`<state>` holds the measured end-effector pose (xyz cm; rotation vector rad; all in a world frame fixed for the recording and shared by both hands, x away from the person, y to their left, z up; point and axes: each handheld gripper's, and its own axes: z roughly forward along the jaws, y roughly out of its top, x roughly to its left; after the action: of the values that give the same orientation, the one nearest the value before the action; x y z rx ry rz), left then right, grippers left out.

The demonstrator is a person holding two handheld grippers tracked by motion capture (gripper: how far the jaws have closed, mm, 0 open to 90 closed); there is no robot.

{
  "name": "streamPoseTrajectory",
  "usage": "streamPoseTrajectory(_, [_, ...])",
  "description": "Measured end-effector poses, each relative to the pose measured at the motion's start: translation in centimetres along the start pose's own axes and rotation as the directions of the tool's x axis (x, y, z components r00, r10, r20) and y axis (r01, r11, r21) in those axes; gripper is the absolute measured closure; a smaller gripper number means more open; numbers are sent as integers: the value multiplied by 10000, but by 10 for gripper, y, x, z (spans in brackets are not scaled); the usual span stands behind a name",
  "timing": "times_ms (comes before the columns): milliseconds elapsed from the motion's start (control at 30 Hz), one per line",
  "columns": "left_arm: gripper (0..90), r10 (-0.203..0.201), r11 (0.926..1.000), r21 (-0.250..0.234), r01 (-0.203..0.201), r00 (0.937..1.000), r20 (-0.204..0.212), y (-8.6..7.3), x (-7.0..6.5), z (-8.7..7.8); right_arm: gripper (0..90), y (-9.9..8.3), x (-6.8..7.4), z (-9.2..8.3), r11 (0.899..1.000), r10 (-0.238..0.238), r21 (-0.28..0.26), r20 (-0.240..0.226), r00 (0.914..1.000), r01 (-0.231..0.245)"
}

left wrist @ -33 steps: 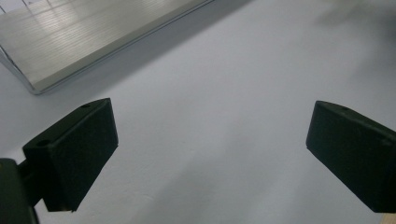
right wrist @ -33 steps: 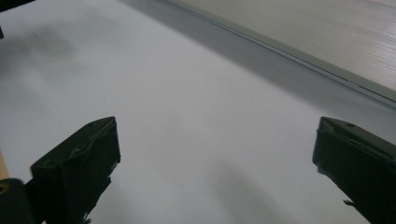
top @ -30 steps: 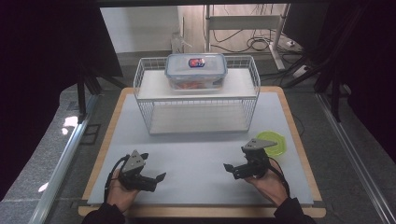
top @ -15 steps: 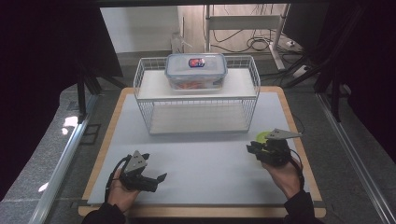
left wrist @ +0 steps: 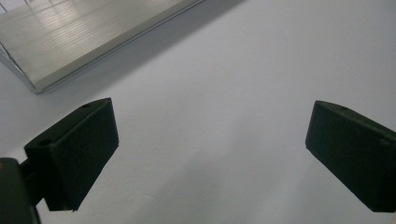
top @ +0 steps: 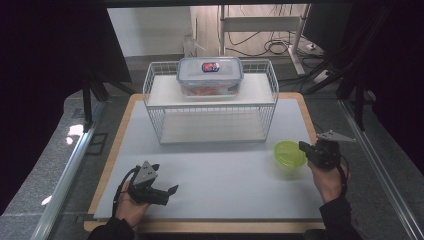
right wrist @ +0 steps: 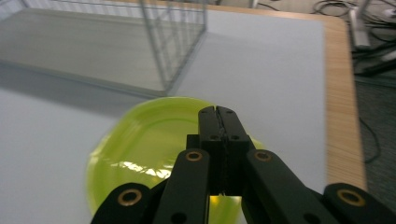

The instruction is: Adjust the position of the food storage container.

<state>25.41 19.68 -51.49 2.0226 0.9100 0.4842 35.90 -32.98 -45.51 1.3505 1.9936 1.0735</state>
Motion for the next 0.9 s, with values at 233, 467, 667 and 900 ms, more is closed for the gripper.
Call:
streamPoseTrajectory(233, [25,10,10000,21,-10,10000,-14,0,0,0,900,-10,-17,7,9989,90,446,698,9975,-121])
streamPoseTrajectory(467, [25,101,9999,105,-101,9999,-17,0,0,0,900,-14,-16,10,9961,-152,882,1001,9949,63])
streamPoseTrajectory(667, [26,153,9997,177,-152,9999,-39,0,-1,1,900,-17,-15,14,9928,-156,1196,867,9961,51])
streamPoseTrajectory(900, [27,183,9996,227,-182,9998,-25,0,-2,2,900,-17,-13,18,9919,-81,1273,671,9977,-5])
